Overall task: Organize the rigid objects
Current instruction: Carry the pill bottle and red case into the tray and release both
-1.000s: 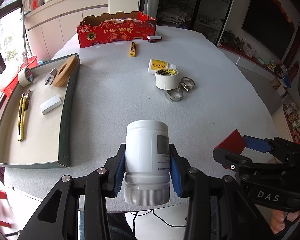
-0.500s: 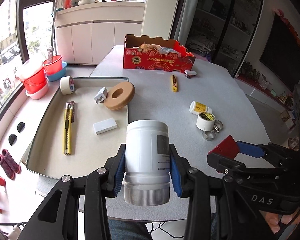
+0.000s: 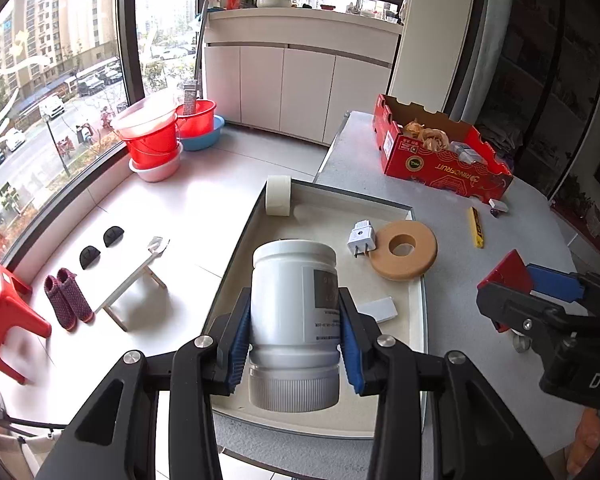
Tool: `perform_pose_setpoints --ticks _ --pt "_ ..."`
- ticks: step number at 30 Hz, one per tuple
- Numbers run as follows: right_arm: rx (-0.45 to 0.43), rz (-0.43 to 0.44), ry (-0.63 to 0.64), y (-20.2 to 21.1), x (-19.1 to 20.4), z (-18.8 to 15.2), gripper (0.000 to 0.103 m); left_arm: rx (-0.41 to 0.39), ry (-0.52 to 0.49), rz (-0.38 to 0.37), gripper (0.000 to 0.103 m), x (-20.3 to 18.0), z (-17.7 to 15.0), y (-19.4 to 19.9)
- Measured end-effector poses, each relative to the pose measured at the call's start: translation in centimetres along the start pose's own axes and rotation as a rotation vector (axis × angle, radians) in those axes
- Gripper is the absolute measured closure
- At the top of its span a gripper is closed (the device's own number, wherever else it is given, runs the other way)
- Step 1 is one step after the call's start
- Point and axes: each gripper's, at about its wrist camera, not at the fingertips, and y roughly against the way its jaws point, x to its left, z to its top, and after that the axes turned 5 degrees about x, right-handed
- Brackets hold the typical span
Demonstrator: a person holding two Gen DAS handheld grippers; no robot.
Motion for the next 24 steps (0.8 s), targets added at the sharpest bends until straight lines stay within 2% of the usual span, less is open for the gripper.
perform_pose_setpoints --ticks 12,24 --pt "0.083 0.012 0.023 -4.7 1.4 1.2 0.029 0.089 0.020 0.038 0.060 0.9 -0.1 -4.6" --pt "0.126 0.010 0.013 -7.1 1.1 1.7 0.029 0.120 0.009 0.052 0.060 0.3 0.0 -6.6"
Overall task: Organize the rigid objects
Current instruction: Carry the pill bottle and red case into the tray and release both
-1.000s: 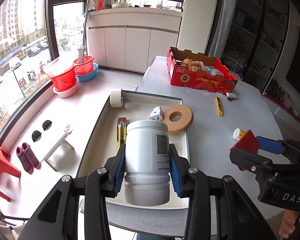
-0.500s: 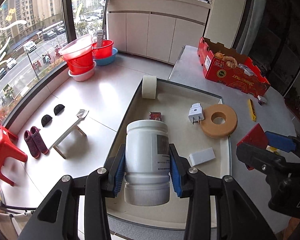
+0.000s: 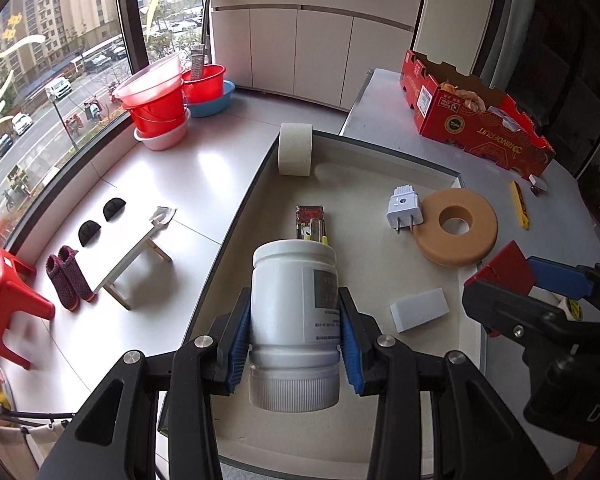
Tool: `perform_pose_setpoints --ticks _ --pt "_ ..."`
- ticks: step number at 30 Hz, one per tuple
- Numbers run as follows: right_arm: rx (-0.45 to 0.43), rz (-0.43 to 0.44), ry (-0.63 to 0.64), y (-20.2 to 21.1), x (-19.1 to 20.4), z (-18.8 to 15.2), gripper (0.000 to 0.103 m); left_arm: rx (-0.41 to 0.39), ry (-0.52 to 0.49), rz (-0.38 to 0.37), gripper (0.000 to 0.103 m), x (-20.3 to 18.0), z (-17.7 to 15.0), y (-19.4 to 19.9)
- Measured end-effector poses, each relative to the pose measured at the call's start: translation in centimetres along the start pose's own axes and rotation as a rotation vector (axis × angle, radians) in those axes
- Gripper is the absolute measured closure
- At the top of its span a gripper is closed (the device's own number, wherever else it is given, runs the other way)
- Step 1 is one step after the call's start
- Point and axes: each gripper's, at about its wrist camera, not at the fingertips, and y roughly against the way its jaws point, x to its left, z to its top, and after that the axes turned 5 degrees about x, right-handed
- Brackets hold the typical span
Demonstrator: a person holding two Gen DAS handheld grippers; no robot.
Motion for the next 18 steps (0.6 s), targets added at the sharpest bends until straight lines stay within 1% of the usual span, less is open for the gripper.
perform_pose_setpoints --ticks 4,18 --pt "0.007 -0.002 0.002 -0.5 0.0 0.2 0.029 0.001 -0.012 0.021 0.060 -0.2 0.0 -0.4" --pt "0.039 -0.007 0.004 -2.3 0.3 0.6 0.029 0.036 -0.020 0.027 0.060 -0.2 -0.5 -1.8"
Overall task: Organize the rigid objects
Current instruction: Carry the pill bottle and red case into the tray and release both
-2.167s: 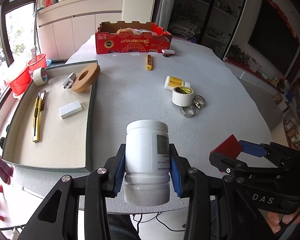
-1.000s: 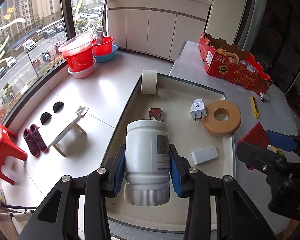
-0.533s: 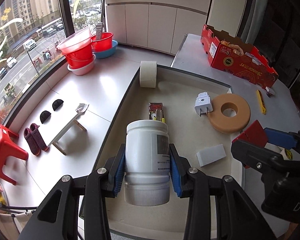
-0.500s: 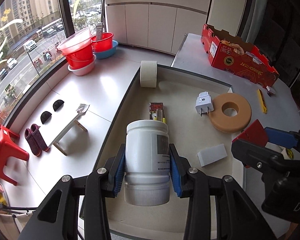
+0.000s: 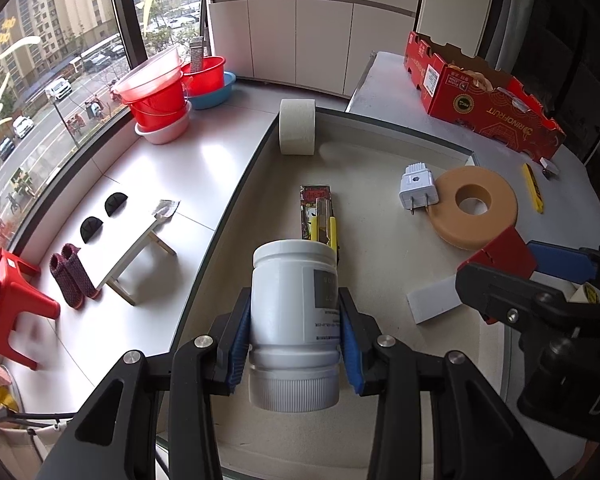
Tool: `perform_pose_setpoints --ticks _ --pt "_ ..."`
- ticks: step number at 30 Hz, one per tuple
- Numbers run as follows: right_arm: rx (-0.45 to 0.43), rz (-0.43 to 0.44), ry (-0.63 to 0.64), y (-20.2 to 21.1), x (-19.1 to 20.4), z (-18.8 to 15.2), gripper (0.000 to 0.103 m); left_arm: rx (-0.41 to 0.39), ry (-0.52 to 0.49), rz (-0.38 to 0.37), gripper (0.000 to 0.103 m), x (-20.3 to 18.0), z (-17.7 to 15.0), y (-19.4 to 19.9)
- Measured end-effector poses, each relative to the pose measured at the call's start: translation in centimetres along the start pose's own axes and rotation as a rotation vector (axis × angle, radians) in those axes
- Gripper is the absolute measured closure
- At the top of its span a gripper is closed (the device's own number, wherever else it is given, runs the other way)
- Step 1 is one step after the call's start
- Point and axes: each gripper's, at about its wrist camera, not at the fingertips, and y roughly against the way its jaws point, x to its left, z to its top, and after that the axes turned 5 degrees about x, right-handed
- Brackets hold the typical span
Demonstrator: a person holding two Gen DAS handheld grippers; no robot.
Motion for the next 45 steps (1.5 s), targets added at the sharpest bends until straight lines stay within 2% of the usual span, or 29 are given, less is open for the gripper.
perform_pose_setpoints --ticks 19,24,25,26,27,28,29,30,31,32,36,41,45 --pt "0.026 0.001 -0.005 -1.7 0.2 0.7 0.029 0.025 -0.012 0.008 0.060 -0.3 0.0 -1.3" --pt "0.050 0.000 -0.001 -2.7 0.3 0.6 0.029 0.025 -0.007 -0.009 0.059 -0.4 -0.2 -1.5" --pt "0.056 0.003 -0.003 -2.8 0.3 0.5 0.029 0.025 -0.009 -0.014 0.052 -0.5 -0.2 -1.5" --pt "0.060 0.009 -0.004 -2.9 0.3 0.3 0.029 0.029 -0.009 -0.021 0.034 -0.4 -0.3 -1.5" --pt "0.065 0.011 -0.005 -3.0 0.2 0.3 0.029 0.027 -0.004 -0.025 0.024 -0.4 -0.4 -1.5" --pt "0.070 0.007 -0.006 -3.1 0.2 0.2 0.027 0.018 0.003 -0.025 0.017 -0.3 -0.5 -1.4" --pt "0.071 0.000 -0.005 -3.1 0.2 0.2 0.021 0.015 0.005 -0.027 0.016 -0.3 -0.6 -1.3" --pt "0.068 -0.001 -0.002 -2.9 0.2 0.1 0.012 0.023 0.003 -0.030 0.015 -0.3 -0.6 -1.3" --pt "0.059 0.005 0.004 -2.7 0.3 0.0 0.003 0.036 0.001 -0.034 0.009 -0.4 -0.7 -1.4" --pt "0.049 -0.006 0.010 -2.4 0.4 -0.1 0.001 0.047 0.001 -0.036 0.000 -0.4 -0.8 -1.6" --pt "0.029 -0.047 0.049 -1.6 0.9 -0.6 0.001 0.052 -0.001 -0.026 0.000 -0.7 -1.2 -1.4" --pt "0.024 -0.015 0.031 -0.6 0.4 -1.7 0.001 0.061 -0.008 -0.040 0.000 -1.0 -1.8 -0.8" --pt "0.001 0.015 -0.005 0.5 0.0 -2.6 0.001 0.020 0.013 -0.107 0.000 -0.7 -2.5 0.7"
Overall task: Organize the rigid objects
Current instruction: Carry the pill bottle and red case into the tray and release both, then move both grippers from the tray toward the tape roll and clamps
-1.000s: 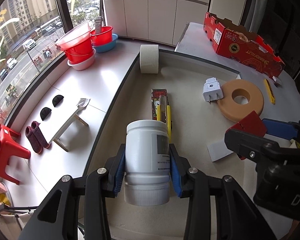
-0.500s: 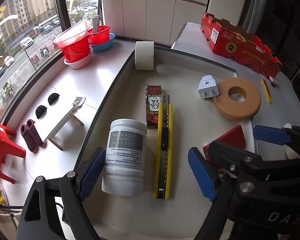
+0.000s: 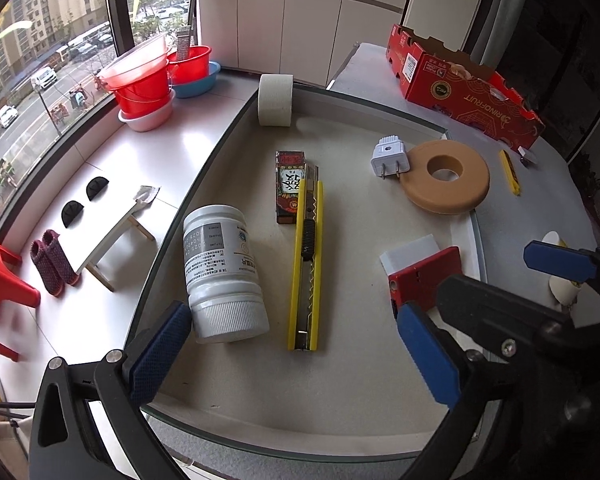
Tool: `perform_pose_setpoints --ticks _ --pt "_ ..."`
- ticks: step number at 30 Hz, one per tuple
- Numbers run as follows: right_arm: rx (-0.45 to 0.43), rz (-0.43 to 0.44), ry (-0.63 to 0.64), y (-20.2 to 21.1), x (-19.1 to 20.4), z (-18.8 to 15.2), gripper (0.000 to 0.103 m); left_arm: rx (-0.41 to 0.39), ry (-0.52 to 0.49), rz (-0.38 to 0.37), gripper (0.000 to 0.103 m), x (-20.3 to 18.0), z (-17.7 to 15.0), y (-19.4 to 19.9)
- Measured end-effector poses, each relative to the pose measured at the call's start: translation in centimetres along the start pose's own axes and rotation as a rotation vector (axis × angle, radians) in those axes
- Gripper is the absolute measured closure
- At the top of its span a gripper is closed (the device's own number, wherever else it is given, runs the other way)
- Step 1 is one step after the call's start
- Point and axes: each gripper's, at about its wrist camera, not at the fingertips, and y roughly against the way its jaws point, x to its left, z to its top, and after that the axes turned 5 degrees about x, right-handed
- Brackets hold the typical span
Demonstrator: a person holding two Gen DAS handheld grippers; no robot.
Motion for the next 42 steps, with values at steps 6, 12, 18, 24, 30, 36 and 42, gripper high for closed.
perform_pose_setpoints --ticks 6,12,18,24,30,36,42 --pt "-0.012 0.054 -0.053 1.6 -0.9 -1.5 0.001 -0.061 -0.005 -0.043 0.000 -0.2 -1.9 2.6" --pt "-0.014 0.078 -0.093 2.3 -1.7 -2.9 0.001 -0.054 -0.044 -0.138 0.000 -1.7 -4.2 4.6" --pt "-0.018 0.080 -0.110 3.2 -2.4 -4.3 0.001 -0.018 -0.118 -0.083 0.000 -4.0 -5.7 5.0" --pt "-0.022 0.089 -0.104 3.9 -2.8 -5.9 0.001 0.038 -0.092 -0.076 0.000 -4.0 -7.1 4.7" --pt "-0.024 0.091 -0.087 4.3 -2.7 -7.9 0.001 0.088 -0.065 -0.047 0.000 -3.7 -8.1 4.4" --pt "-0.042 0.121 -0.084 4.8 -2.5 -9.7 0.001 0.087 -0.055 -0.003 0.000 -3.7 -9.0 5.2" --pt "-0.049 0.154 -0.090 4.9 -2.6 -11.1 0.001 0.083 -0.070 0.013 0.000 -4.5 -9.7 5.9"
